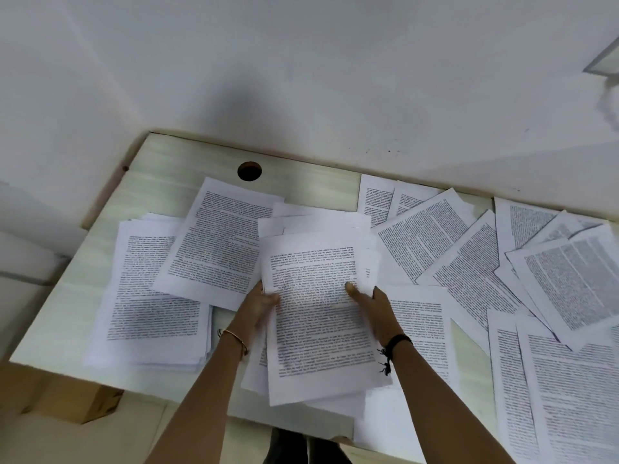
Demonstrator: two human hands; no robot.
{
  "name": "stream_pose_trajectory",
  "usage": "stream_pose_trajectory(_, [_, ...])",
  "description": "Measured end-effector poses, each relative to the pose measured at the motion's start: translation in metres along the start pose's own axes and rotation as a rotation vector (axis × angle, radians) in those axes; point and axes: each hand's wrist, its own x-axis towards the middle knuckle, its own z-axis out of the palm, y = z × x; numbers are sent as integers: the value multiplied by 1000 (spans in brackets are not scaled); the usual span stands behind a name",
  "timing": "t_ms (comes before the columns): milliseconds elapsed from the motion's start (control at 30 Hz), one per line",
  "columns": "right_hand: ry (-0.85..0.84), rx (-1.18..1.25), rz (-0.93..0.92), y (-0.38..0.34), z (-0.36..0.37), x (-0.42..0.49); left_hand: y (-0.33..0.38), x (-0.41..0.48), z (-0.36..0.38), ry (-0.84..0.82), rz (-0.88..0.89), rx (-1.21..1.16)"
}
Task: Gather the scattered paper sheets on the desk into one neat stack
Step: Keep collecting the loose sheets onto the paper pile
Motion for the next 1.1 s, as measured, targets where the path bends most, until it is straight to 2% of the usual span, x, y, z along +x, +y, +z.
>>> stream_pose_trajectory(100, [63,-47,-28,-3,12,8,10,9,-8,96,-36,222])
stream_pose_trajectory(200, [183,-110,-5,1,21,17,21,13,-26,452,37,420])
stream_pose_trajectory(267, [189,-93,-4,3,24,19,33,10,-45,701,172,588])
stream_pose_trajectory(333, [192,-105,8,2,24,20,41,10,-69,885,207,769])
stream_pose_trajectory(433, [219,-153,19,2,26,21,50,7,-99,1051,52,886])
stream_pose_trajectory(600, [177,-258,20,-4,33,25,53,8,-131,1062,-126,843])
stream_pose_trajectory(733, [209,-241,22,-4,35,31,48,11,-137,1037,-72,765])
stream_pose_trajectory(900, [231,-132,31,-11,42,34,49,-6,-139,1118,-43,578])
stream_pose_trajectory(1100, [227,-38,23,-22,57,31,32,-52,-171,1270,-145,564])
